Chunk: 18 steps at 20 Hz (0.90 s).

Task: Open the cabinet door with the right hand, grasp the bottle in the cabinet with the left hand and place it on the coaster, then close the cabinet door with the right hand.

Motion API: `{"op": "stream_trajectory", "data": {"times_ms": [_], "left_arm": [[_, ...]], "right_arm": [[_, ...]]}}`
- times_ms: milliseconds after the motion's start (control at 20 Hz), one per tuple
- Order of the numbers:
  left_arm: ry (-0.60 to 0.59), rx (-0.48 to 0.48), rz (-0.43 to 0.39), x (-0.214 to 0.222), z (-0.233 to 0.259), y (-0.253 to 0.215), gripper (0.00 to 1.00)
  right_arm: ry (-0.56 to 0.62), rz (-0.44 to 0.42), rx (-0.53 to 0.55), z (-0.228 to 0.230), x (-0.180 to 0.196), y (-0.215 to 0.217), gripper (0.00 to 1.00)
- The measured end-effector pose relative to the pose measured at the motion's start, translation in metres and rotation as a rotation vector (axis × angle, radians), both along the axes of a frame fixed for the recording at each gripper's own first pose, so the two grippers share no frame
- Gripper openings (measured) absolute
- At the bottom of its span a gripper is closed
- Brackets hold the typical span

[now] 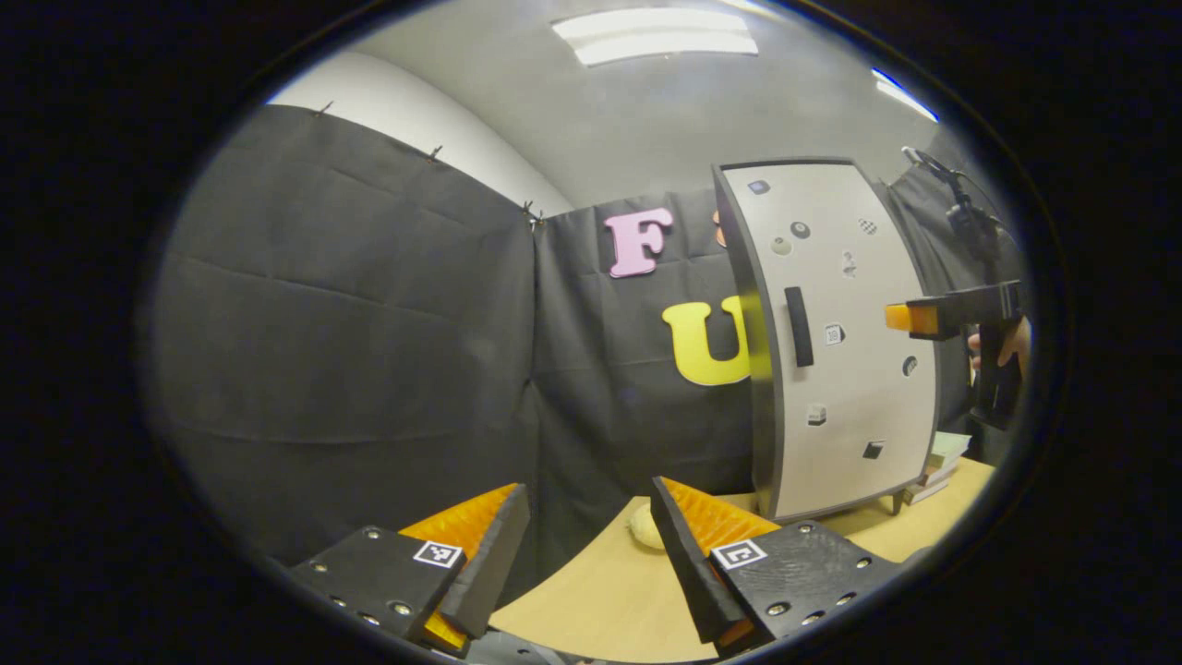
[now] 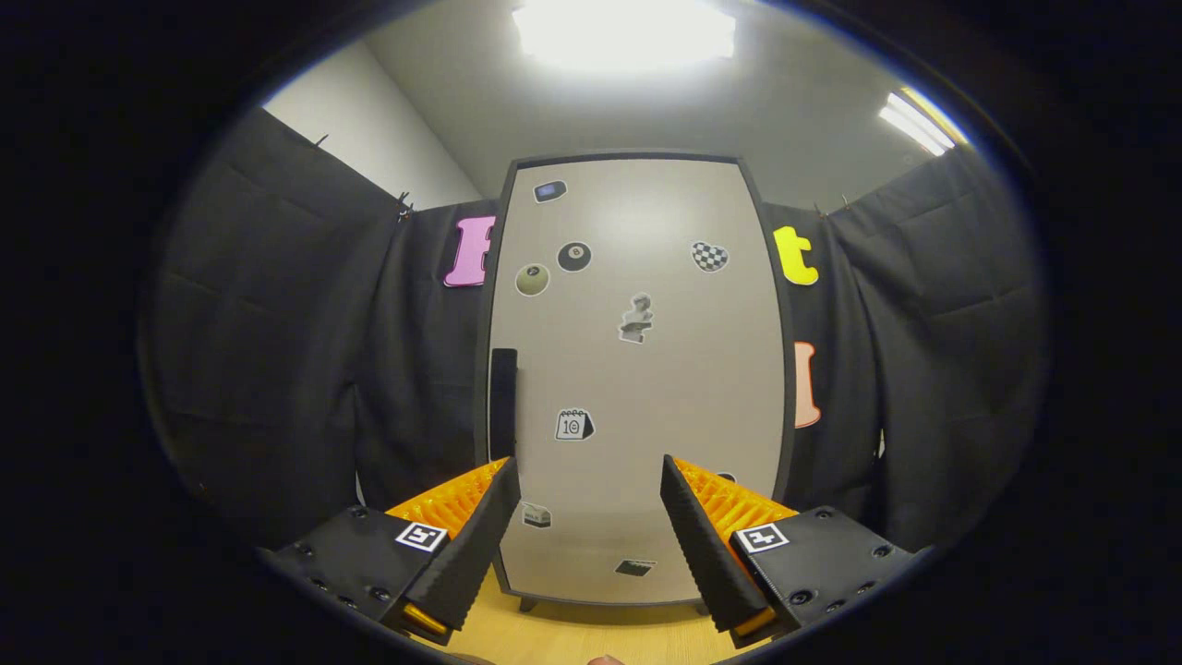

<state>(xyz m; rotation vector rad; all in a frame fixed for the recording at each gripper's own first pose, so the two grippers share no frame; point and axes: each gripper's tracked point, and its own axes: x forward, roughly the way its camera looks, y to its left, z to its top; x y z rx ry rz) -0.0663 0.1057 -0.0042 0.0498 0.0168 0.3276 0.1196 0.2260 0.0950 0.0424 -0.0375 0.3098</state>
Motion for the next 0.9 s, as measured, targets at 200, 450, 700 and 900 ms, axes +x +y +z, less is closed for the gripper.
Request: {"op": "stream_trajectory", "data": {"times_ms": [200, 450, 700, 900], "left_arm": [[0.014, -0.030, 0.065, -0.012, -0.015, 0.025, 0.82], [0.035, -0.063, 0.144, -0.027, -0.026, 0.058, 0.82], [0.050, -0.055, 0.205, -0.039, -0.030, 0.083, 0.80], [0.055, -0.057, 0.234, -0.045, -0.034, 0.095, 0.80]], "right_arm": [[0.008, 0.033, -0.001, 0.011, 0.019, 0.033, 0.98], [0.021, 0.051, -0.018, 0.016, 0.045, 0.068, 0.97], [0.030, 0.058, 0.010, 0.025, 0.071, 0.095, 0.98], [0.058, 0.051, -0.002, 0.023, 0.094, 0.114, 0.97]]}}
